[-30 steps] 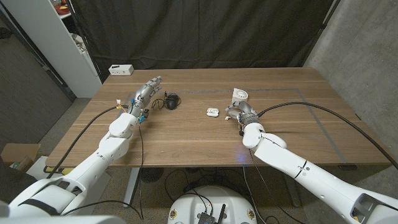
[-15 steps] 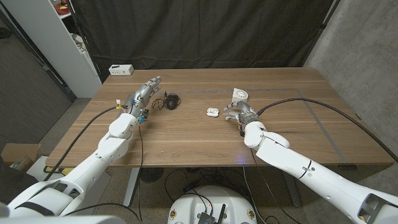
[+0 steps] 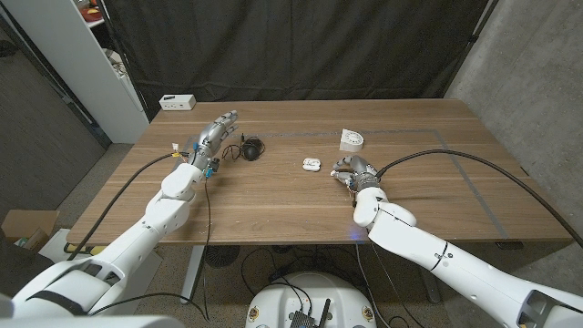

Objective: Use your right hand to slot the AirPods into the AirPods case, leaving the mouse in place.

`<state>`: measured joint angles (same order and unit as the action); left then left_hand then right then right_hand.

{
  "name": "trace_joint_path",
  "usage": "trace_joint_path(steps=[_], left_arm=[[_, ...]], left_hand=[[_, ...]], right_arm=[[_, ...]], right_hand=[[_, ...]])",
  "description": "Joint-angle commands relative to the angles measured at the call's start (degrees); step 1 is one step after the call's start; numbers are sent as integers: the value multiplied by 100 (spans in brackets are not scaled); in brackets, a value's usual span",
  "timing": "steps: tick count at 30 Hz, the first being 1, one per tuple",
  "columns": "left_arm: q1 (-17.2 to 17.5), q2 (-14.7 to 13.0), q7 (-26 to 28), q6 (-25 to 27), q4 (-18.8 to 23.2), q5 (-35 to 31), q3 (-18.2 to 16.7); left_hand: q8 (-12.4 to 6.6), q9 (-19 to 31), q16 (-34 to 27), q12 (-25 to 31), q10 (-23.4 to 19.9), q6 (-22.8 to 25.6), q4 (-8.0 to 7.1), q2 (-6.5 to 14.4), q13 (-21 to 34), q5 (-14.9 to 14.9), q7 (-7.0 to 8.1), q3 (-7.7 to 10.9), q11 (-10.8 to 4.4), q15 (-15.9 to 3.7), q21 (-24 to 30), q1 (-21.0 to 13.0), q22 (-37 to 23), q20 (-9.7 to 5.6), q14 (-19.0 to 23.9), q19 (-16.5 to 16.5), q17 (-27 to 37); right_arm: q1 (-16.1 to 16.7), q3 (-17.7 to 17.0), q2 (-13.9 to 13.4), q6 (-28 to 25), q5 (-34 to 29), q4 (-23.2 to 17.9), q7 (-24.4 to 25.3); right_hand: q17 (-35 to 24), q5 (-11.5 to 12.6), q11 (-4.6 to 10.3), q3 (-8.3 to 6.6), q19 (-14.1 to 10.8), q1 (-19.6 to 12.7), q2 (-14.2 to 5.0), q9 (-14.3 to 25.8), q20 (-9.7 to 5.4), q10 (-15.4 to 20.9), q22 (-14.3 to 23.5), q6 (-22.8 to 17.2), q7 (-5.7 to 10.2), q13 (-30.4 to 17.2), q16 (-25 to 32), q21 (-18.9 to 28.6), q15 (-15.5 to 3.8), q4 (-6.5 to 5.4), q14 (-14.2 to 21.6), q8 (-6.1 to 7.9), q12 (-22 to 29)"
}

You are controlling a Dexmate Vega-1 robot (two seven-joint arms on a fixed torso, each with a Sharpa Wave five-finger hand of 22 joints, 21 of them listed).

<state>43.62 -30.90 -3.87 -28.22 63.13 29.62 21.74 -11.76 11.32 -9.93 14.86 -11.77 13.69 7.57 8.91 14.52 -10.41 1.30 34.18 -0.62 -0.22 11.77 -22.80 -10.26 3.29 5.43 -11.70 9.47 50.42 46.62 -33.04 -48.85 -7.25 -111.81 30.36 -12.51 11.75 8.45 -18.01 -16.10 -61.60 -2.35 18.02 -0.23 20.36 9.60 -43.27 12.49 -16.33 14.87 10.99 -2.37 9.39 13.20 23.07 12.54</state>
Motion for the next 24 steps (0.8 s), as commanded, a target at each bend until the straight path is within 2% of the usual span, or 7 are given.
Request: trace_joint_path(steps=[1, 10, 24], left_arm=[[24, -64, 113, 116, 172, -66, 14], [-11, -57, 135, 190, 181, -80, 31], [-4, -21, 121, 189, 105, -49, 41]], left_hand=[[-2, 21, -36, 24, -27, 24, 7, -5, 22, -40, 2, -13, 4, 4, 2, -49, -19, 28, 42, -7, 11], [0, 22, -34, 25, -32, 27, 12, -1, 26, -41, 5, -22, -2, 4, 1, -56, -20, 33, 42, -5, 11], [11, 24, -34, 20, -23, 11, 19, 2, 30, -42, 13, -39, 4, 4, 2, -66, -21, 29, 46, -4, 11]], right_arm=[[122, -89, 139, 445, -156, 390, 285], [166, -144, 244, 554, -193, 371, 281], [94, -152, 157, 248, -111, 211, -72]], right_hand=[[-24, 7, 91, -2, -61, -130, 2, -40, -49, 137, 4, -292, -21, -17, 86, 4, -890, 2, 140, 15, 87], [-38, -21, 181, 86, -152, -146, -49, -62, -75, 319, 6, -832, -27, -30, 155, 12, -945, -57, 273, 164, 150], [-60, -43, 220, 116, -154, -158, -176, -76, -84, 381, 7, -861, -90, -38, 183, 0, -962, -90, 291, 129, 165]])
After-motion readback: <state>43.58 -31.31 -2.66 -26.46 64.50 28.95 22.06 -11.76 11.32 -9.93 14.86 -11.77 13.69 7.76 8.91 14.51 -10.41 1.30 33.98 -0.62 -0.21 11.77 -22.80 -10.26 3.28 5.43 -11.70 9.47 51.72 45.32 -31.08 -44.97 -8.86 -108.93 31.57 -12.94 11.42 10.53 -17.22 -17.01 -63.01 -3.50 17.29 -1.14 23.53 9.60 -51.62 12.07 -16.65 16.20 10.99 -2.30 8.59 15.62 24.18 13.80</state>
